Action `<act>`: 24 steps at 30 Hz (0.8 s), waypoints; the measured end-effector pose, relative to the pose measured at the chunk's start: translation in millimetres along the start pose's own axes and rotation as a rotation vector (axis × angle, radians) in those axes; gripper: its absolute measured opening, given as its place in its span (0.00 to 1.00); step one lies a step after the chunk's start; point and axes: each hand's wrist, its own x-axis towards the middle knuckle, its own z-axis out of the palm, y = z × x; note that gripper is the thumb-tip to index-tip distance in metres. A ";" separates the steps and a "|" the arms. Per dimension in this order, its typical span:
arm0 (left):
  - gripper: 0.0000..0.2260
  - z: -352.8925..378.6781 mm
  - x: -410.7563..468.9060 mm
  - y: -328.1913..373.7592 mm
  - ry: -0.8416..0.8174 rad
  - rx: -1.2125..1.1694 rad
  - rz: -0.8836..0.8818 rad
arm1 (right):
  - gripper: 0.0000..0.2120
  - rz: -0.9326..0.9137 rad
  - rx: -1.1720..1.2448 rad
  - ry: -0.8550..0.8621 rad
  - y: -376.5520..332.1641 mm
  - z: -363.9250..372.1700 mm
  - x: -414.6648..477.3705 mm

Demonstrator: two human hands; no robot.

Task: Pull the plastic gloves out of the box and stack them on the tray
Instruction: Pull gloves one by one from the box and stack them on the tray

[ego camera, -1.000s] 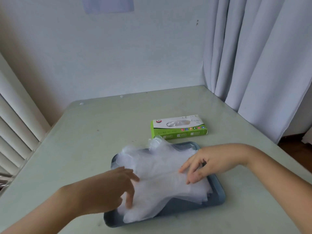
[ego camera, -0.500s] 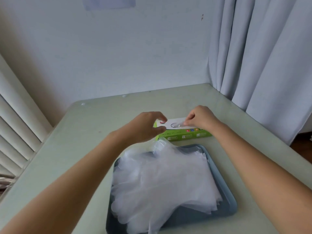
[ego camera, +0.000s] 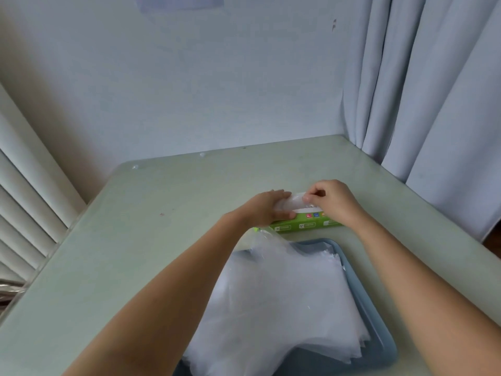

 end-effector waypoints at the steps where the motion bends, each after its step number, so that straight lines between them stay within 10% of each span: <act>1: 0.29 0.4 0.3 -2.0 0.004 -0.013 0.007 | 0.04 -0.004 0.035 0.011 -0.4 -1.5 0.7; 8: 0.30 3.9 1.4 -6.8 0.016 -0.100 0.011 | 0.06 -0.217 0.074 -0.043 -20.4 -11.1 0.0; 16: 0.29 7.5 3.2 -12.0 0.049 -0.161 0.054 | 0.06 -0.152 0.224 0.264 -14.6 -33.2 9.8; 24: 0.13 -2.5 1.0 -0.6 0.217 -0.486 -0.074 | 0.07 -0.190 0.430 0.273 -54.1 -99.6 -17.0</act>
